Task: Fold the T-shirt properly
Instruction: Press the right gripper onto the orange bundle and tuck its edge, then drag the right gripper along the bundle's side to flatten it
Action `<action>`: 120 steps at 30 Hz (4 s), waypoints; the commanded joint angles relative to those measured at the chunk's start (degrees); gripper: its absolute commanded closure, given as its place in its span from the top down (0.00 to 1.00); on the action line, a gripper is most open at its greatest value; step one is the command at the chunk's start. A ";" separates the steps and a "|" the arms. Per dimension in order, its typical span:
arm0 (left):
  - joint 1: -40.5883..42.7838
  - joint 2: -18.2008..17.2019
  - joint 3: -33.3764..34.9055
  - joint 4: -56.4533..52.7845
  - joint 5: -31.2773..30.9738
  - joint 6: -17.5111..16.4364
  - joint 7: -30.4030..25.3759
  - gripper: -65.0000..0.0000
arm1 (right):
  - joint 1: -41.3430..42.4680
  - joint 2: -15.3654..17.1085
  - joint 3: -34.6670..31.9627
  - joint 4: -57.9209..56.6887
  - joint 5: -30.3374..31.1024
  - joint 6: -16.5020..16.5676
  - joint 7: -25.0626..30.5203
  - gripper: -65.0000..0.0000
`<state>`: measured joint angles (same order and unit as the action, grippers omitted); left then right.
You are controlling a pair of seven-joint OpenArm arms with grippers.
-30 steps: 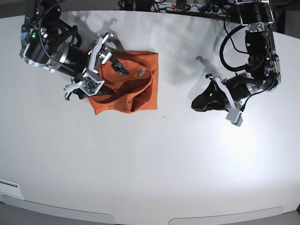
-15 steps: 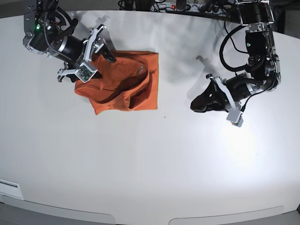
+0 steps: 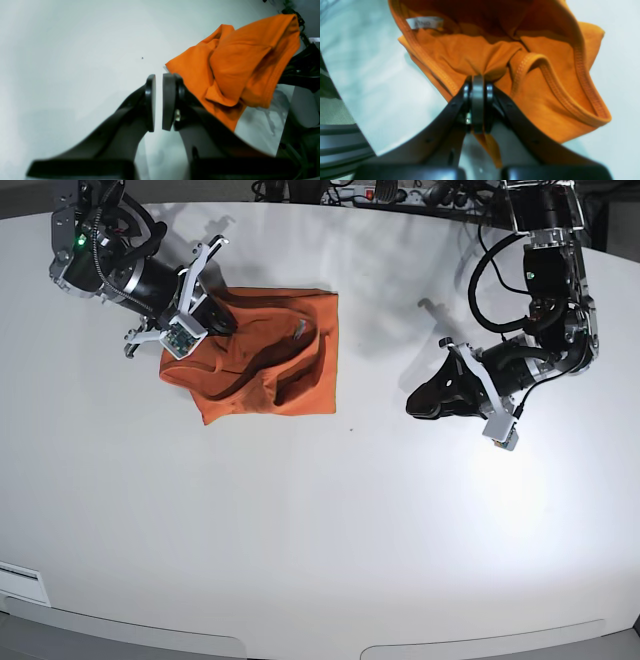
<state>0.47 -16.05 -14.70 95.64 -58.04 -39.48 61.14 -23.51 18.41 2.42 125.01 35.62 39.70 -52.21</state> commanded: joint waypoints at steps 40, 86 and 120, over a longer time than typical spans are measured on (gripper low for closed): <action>-0.94 -0.57 -0.33 1.01 -4.28 -0.52 0.96 0.11 | 5.79 -13.09 -20.81 9.75 -9.86 0.30 2.78 0.50; -0.94 -3.65 -3.76 1.01 -5.68 -0.52 0.66 0.11 | 19.19 -12.04 -20.81 -11.50 -12.52 0.30 8.13 0.00; 2.19 -3.61 -3.76 1.01 -7.43 -0.52 1.09 0.11 | 39.74 -16.87 -20.81 -37.73 -18.34 -1.29 19.63 0.00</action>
<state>3.42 -18.96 -18.04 95.64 -63.86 -39.48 63.33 14.85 1.76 -18.59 86.17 16.29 38.11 -34.13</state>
